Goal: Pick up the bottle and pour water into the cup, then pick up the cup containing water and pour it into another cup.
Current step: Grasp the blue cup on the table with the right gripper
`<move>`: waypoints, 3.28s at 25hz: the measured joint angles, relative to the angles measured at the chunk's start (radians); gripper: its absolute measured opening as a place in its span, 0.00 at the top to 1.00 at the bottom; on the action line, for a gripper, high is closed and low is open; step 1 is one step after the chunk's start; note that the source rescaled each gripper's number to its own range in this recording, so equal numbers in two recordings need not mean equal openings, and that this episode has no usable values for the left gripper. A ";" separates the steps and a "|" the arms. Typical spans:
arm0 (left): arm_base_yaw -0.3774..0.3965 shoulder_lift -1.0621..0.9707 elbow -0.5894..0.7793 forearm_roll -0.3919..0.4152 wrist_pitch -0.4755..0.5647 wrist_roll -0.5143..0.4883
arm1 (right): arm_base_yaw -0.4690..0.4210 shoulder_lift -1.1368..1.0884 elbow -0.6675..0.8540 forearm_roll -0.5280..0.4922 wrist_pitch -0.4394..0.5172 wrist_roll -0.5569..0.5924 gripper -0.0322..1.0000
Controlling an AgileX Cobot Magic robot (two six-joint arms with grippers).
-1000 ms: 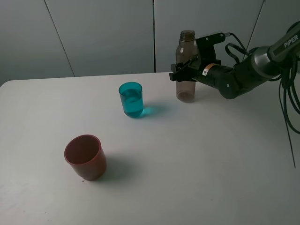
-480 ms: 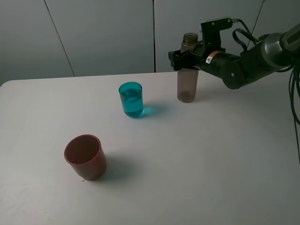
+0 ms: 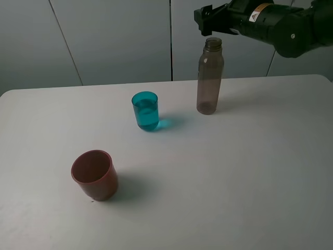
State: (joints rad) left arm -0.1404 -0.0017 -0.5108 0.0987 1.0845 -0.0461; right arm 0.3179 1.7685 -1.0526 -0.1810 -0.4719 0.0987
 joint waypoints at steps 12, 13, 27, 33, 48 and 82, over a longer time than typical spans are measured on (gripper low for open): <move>0.000 0.000 0.000 0.000 0.000 0.000 | 0.138 -0.035 0.074 -0.249 0.035 0.286 0.00; 0.000 0.000 0.000 0.000 0.000 0.000 | 0.150 -0.024 0.087 -0.221 0.033 0.251 0.00; 0.000 0.000 0.000 0.000 0.000 0.000 | 0.204 0.159 0.212 -0.072 -0.237 0.046 0.00; 0.000 0.000 0.000 0.000 0.000 0.000 | 0.205 0.179 0.217 -0.123 -0.244 -0.062 0.00; 0.000 0.000 0.000 0.000 0.000 0.000 | 0.201 0.365 0.217 -0.272 -0.292 -0.087 0.00; 0.000 0.000 0.000 0.000 0.000 0.000 | 0.228 0.546 -0.015 -0.306 -0.289 0.164 0.00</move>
State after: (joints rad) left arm -0.1404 -0.0017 -0.5108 0.0987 1.0845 -0.0461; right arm 0.5457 2.3150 -1.0678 -0.4866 -0.7607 0.2625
